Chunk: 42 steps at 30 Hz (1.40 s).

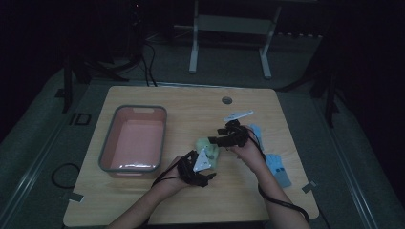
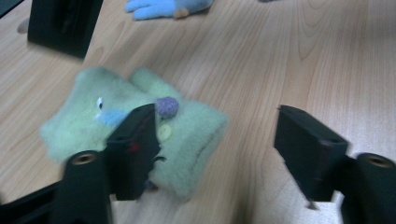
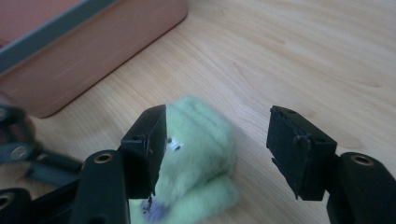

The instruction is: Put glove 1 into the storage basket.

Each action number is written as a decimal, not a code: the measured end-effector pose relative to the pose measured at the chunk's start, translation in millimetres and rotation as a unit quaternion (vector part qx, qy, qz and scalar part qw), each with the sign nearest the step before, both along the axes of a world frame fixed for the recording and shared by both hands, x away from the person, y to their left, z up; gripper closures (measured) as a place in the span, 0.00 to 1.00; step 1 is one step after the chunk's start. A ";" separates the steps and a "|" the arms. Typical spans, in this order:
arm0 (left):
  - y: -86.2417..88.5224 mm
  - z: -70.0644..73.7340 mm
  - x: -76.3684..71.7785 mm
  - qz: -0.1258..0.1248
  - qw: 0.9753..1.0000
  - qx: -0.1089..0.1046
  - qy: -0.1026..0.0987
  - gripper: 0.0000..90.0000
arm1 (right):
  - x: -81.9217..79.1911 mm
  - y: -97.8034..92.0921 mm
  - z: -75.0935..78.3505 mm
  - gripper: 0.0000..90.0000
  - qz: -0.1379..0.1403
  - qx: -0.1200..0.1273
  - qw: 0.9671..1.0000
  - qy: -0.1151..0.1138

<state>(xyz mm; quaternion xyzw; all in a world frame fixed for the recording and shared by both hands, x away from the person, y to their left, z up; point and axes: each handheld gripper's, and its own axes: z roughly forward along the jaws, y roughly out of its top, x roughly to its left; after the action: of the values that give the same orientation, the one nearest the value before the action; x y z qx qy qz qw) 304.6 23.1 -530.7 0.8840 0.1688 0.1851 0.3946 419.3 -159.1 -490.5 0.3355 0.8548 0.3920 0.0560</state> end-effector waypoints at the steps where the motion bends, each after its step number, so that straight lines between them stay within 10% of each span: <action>1: -0.9 -0.7 1.3 0.001 1.000 0.007 -0.004 0.38 | 3.0 2.4 -3.6 0.42 0.001 0.000 1.000 0.005; 9: -3.4 -14.5 6.7 -0.006 0.998 0.060 -0.012 0.47 | 15.4 15.8 -34.0 0.42 0.011 -0.012 0.998 0.053; 23: -1.9 -20.0 10.7 -0.006 0.997 0.081 -0.017 0.59 | 18.0 19.1 -53.8 0.46 0.028 -0.024 0.994 0.103; 32: -12.9 -22.7 7.5 -0.011 0.984 0.157 -0.082 0.69 | 18.3 19.2 -54.2 0.67 0.035 -0.012 0.992 0.122; 35: -11.4 -17.6 13.5 0.003 0.990 0.131 -0.054 0.82 | 17.0 20.1 -51.1 0.74 0.029 -0.008 0.992 0.120; 42: -10.5 -6.3 16.7 0.010 0.991 0.131 -0.027 0.85 | 16.2 18.7 -44.6 0.78 0.021 0.003 0.992 0.122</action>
<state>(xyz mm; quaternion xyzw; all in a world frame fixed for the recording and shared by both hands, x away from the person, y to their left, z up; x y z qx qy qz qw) 321.4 12.6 -537.0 0.9212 0.1410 0.2328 0.2781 435.6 -140.4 -535.1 0.3632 0.8610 0.3513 -0.0581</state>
